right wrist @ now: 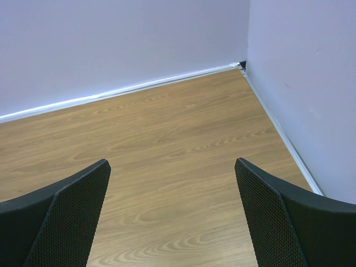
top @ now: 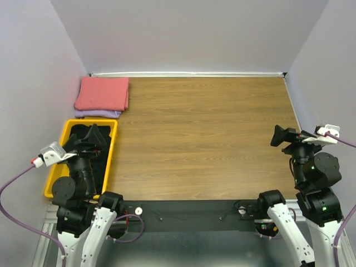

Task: Fold and stack the t-shirts
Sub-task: Reset both grippers

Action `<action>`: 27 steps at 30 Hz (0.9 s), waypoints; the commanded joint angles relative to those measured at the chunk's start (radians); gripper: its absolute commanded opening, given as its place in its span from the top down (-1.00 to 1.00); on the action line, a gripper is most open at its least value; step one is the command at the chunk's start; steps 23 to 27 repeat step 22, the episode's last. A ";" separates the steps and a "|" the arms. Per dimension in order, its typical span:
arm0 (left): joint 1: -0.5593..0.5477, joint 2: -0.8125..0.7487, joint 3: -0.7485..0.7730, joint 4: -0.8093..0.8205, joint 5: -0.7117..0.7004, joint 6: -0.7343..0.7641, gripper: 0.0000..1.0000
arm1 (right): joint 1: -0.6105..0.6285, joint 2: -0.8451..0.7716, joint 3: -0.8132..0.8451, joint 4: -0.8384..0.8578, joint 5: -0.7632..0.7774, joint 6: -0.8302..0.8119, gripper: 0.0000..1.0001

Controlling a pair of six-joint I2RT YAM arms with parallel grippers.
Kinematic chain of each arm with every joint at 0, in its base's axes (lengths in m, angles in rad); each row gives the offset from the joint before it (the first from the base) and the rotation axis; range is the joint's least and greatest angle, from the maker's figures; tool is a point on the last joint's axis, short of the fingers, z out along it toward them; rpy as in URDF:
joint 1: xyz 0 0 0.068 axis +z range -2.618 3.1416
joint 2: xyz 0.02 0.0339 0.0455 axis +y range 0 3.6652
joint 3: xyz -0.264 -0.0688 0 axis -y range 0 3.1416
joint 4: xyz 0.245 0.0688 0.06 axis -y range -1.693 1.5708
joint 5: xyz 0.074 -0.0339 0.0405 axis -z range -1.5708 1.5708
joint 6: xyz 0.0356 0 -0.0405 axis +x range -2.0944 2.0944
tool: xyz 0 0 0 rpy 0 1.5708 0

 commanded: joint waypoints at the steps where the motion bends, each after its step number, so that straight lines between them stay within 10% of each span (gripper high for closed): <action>1: 0.000 0.001 0.012 0.021 -0.005 -0.036 -0.97 | 0.003 -0.008 0.006 0.018 -0.050 -0.027 -1.00; 27: 0.000 0.066 -0.027 0.075 0.023 -0.052 -0.97 | 0.003 0.018 0.008 0.046 -0.102 -0.026 -1.00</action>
